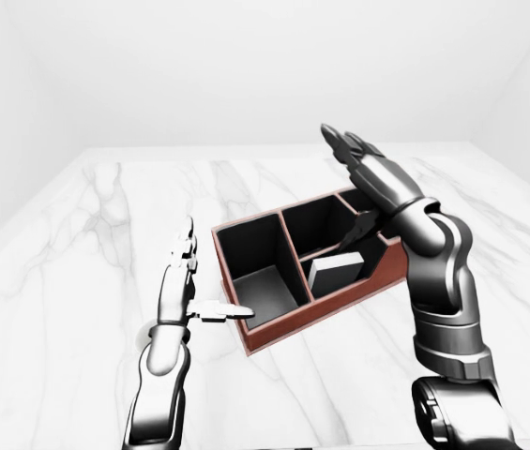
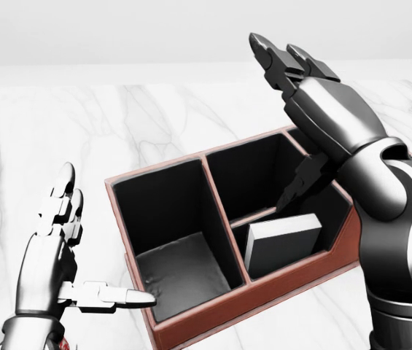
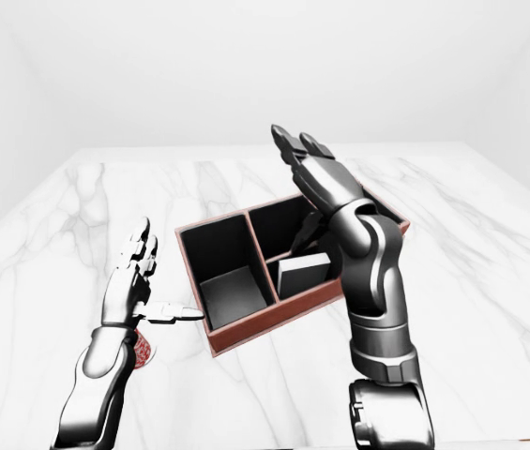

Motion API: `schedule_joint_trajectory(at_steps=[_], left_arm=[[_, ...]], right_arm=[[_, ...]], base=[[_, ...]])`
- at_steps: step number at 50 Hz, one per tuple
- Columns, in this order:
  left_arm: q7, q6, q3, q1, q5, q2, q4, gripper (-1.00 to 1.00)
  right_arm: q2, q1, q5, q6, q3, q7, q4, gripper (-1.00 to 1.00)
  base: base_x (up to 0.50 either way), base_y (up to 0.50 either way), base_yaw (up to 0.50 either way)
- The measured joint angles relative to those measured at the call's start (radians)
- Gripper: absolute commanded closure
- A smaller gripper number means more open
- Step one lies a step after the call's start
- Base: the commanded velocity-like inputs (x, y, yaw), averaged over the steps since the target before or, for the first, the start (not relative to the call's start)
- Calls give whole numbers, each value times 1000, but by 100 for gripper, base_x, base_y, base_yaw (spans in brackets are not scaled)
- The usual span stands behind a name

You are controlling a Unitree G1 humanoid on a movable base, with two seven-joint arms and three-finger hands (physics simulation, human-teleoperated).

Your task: Pick up the book and place it in the back compartment of the caddy.

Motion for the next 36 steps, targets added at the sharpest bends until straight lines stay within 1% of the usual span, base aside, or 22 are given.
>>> schedule_joint_trajectory(at_steps=[1,11,36], left_arm=[[0,0,0,0,0,0,0,-100],[0,0,0,1,0,0,-4,-100],[-3,0,3,2,-9,-1,-54,-100]], right_arm=[[-1,-1,5,13,-2,12,-24,-100],[-10,-12,60,13,-21,94,-226,-100],[-51,7,168,13,-74,94,-604,-100]], base=[[0,0,0],[0,0,0],[0,0,0]])
